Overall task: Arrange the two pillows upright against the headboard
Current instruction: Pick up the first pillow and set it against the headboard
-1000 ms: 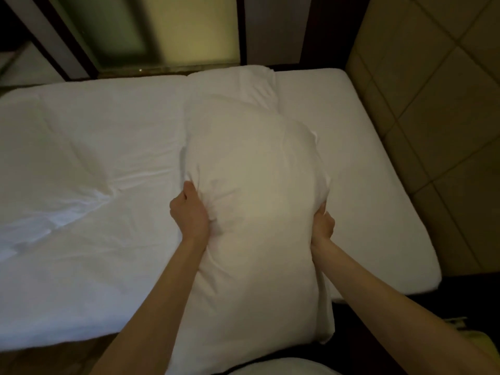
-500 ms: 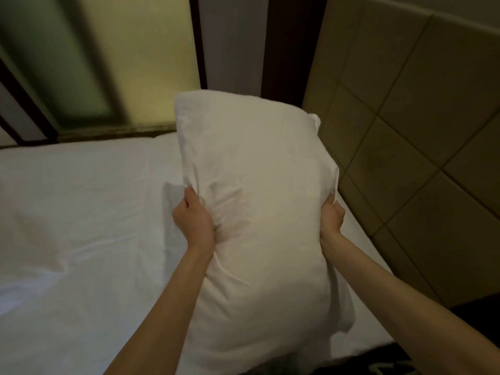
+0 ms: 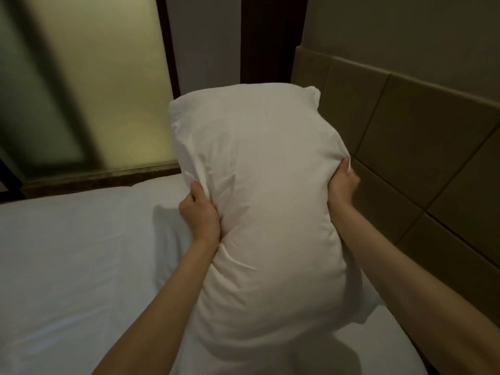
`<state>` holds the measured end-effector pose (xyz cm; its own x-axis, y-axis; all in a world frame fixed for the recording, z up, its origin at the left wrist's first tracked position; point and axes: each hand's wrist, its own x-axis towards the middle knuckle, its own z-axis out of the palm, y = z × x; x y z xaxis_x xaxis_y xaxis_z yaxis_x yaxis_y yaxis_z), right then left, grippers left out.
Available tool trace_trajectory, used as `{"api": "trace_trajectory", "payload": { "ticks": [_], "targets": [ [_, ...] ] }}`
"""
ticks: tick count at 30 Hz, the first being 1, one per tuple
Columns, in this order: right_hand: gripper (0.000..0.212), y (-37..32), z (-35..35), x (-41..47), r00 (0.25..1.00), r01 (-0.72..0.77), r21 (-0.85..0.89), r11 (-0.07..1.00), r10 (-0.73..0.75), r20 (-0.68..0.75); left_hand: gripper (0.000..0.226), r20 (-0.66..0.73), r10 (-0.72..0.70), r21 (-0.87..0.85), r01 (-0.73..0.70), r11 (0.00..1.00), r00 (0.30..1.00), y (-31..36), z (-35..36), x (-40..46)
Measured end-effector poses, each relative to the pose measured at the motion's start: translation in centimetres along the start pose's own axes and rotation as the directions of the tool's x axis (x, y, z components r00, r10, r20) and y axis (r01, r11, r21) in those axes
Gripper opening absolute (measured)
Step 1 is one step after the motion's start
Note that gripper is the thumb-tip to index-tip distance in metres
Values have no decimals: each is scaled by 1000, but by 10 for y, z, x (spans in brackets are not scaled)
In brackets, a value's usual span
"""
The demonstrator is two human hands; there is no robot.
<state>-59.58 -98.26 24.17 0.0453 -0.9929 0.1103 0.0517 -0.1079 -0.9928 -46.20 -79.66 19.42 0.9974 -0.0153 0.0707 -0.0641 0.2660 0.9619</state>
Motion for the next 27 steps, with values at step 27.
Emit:
{"api": "trace_trajectory", "payload": {
  "ticks": [27],
  "targets": [
    [43,22,193,347,892,408,60,911,-412,187,33,427,65,672,-364,645,902,-195,320,225]
  ]
}}
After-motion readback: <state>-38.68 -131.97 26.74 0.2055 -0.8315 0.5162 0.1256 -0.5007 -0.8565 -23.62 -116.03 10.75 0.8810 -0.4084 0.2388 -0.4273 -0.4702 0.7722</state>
